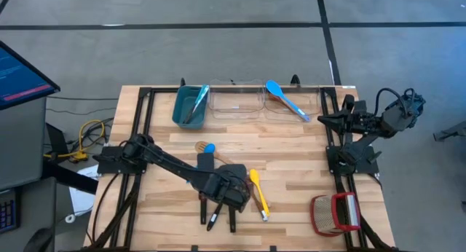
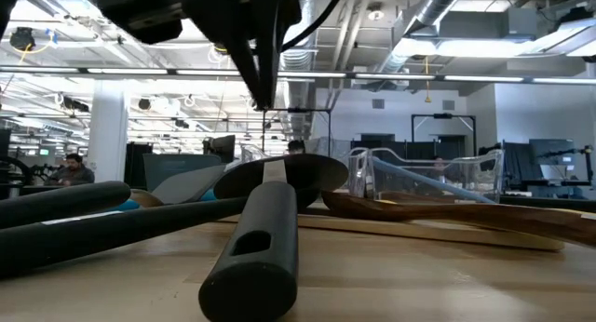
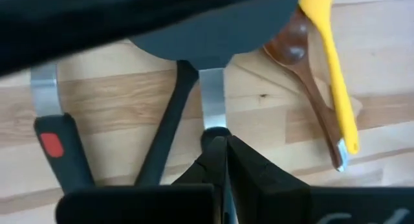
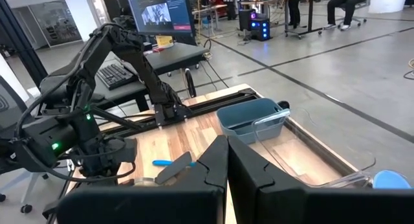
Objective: Pick & Place Kitchen Items
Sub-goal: Put the black spatula into the left transparent bin
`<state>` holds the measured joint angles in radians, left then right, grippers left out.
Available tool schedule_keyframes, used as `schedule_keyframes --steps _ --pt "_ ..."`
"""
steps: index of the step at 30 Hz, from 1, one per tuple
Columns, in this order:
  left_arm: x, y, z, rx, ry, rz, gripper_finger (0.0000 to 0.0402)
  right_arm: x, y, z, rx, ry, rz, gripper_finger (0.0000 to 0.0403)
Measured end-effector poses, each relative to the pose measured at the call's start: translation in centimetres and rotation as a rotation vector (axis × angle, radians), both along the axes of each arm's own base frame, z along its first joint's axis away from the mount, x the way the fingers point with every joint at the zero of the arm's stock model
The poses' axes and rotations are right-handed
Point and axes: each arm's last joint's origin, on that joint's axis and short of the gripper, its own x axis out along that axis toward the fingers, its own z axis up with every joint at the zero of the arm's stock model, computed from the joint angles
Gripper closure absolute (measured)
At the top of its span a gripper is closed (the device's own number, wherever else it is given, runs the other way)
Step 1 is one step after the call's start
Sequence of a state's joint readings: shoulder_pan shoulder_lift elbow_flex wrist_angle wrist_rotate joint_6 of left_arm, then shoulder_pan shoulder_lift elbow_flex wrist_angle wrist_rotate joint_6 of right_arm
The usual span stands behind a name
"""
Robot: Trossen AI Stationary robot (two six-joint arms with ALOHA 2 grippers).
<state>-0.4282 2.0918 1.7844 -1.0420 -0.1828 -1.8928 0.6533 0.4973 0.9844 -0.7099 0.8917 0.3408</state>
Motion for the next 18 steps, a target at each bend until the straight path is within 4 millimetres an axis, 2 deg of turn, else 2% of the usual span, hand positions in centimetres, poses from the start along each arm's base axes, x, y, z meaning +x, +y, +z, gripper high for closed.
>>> schedule_keyframes --steps 5,11,18 --pt "0.1 0.0 -0.5 -0.020 -0.016 0.050 0.0380 0.0 0.0 -0.1 -0.005 0.007 0.000 0.0402" --pt "0.0 0.0 -1.5 -0.030 -0.020 0.082 0.0329 0.0 0.0 -0.1 -0.011 0.014 0.000 0.0403" --pt "0.2 0.4 -1.6 -0.005 -0.040 0.099 0.0274 0.0 0.0 -0.1 -0.010 0.014 0.000 0.0403"
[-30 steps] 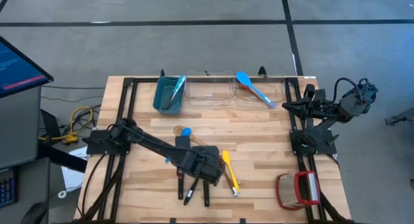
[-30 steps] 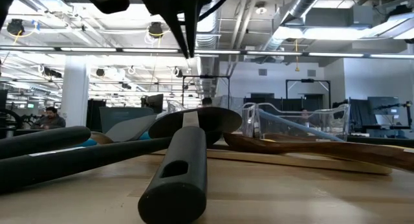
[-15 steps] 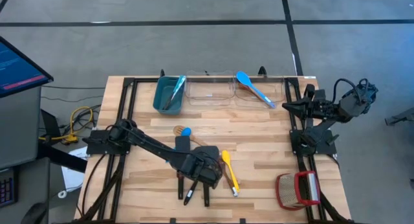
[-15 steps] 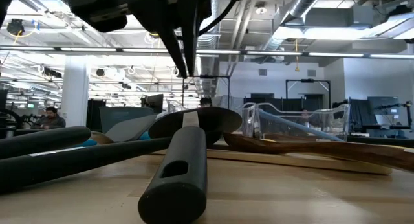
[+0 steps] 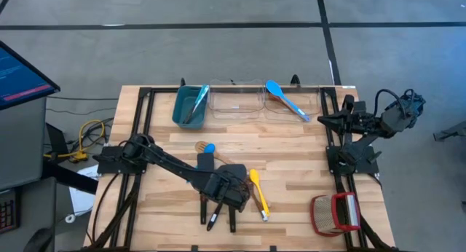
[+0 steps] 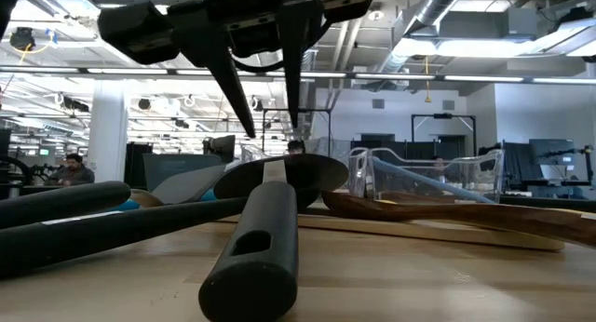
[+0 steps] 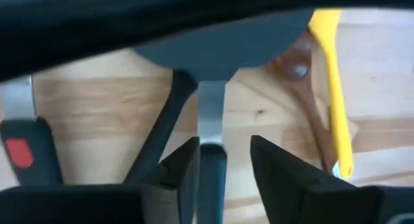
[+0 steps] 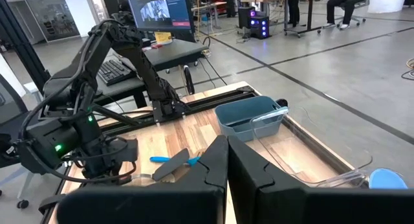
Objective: Pick & Place Kitchen Items
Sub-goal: Put the black spatula into the left transparent bin
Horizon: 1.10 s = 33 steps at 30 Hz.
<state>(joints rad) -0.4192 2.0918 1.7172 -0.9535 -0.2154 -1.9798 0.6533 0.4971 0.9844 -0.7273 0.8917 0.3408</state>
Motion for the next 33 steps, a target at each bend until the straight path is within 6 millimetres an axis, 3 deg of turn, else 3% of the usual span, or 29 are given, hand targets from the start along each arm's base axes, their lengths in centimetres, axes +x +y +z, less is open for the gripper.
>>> schedule_keyframes --steps 14,25,33 --pt "0.7 1.0 -0.1 0.092 -0.051 0.009 0.0198 0.0 0.0 0.0 0.000 0.001 0.000 0.0403" --pt "0.6 0.2 -0.3 0.039 -0.043 -0.014 0.0201 -0.1 0.0 -0.2 -0.015 0.019 0.000 0.0403" --pt "0.6 0.6 -3.0 0.016 -0.078 0.019 0.0202 -0.1 0.0 -0.2 -0.015 0.019 0.001 0.0403"
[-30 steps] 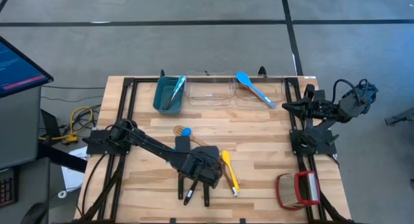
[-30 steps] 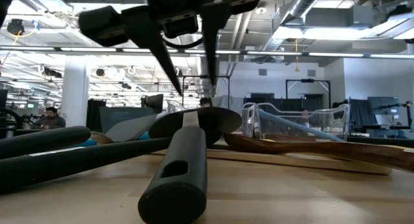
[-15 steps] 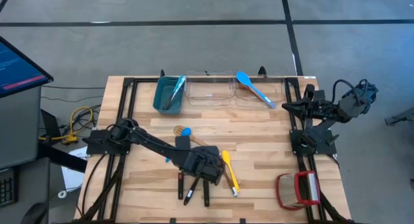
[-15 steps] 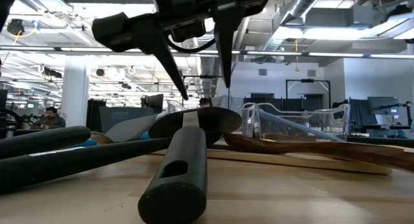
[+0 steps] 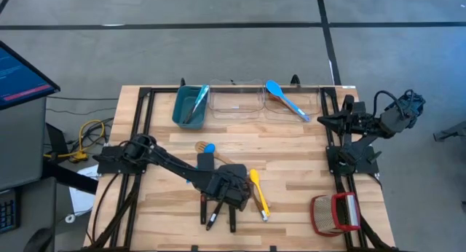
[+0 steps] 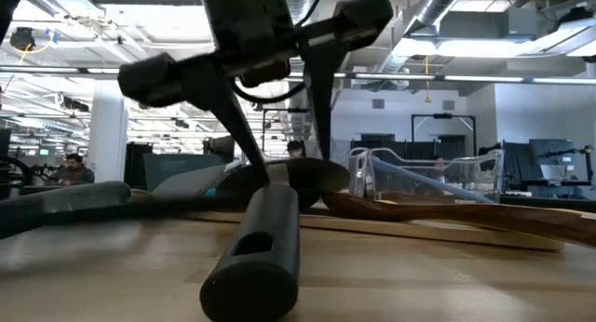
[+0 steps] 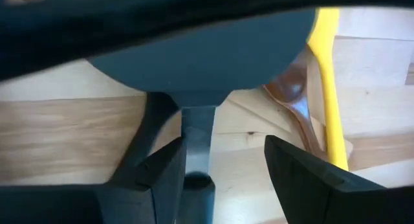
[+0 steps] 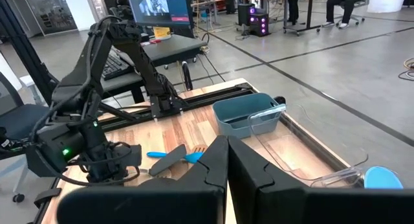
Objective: Pick & Place Kitchen Items
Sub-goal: Put the black spatula into the left transparent bin
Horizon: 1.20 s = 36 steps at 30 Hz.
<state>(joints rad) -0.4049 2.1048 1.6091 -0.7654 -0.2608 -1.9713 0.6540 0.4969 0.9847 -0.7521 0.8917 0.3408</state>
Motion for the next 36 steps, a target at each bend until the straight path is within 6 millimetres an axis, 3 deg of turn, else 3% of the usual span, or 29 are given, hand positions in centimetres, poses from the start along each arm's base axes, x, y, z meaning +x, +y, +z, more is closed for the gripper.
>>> schedule_keyframes --steps 19,36 --pt "-0.4 0.6 -2.4 -0.006 -0.017 0.008 0.0225 0.0 0.0 0.0 0.000 0.000 -0.001 0.0403" --pt "-0.2 0.7 -2.3 -0.011 -0.029 0.009 0.0317 0.0 0.0 0.0 0.000 0.000 -0.001 0.0403"
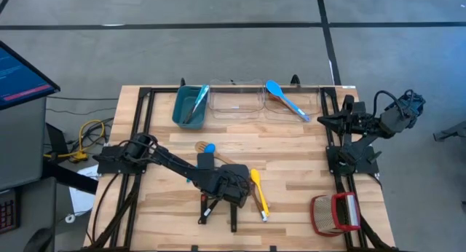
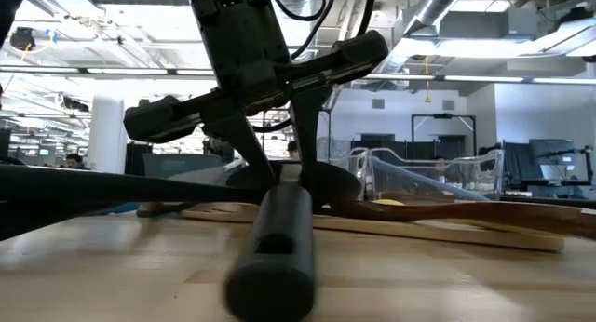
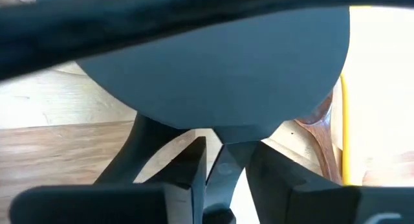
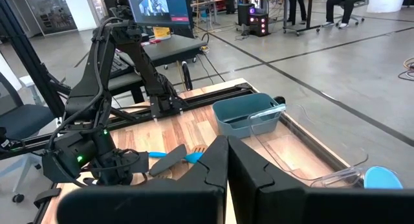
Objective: Pick & Place Kitchen Items
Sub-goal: Put the black spatula into the left transparent bin
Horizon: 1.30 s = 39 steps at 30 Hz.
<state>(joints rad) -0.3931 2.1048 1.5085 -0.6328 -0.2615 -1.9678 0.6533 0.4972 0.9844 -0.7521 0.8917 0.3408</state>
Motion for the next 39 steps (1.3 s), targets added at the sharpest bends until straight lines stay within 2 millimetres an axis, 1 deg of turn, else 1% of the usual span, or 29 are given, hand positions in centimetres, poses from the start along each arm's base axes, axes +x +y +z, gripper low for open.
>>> schedule_keyframes --steps 10,27,30,35,39 --pt "0.1 -0.2 0.1 -0.004 -0.012 -0.005 0.0350 0.0 0.0 0.0 0.000 0.000 0.000 0.0403" --pt "0.3 -0.3 0.3 -0.002 -0.042 -0.051 0.0353 0.0 0.0 0.0 0.000 0.000 0.000 0.0403" --pt "0.3 -0.3 1.0 -0.002 -0.063 -0.070 0.0353 0.0 0.0 0.0 0.000 -0.001 0.000 0.0403" --pt "0.0 -0.1 3.3 0.047 -0.128 -0.103 0.0354 0.0 0.0 0.0 0.001 -0.001 0.000 0.0403" --pt "-0.6 0.5 6.6 0.128 -0.223 -0.120 0.0354 0.0 0.0 0.0 0.001 -0.001 0.000 0.0403"
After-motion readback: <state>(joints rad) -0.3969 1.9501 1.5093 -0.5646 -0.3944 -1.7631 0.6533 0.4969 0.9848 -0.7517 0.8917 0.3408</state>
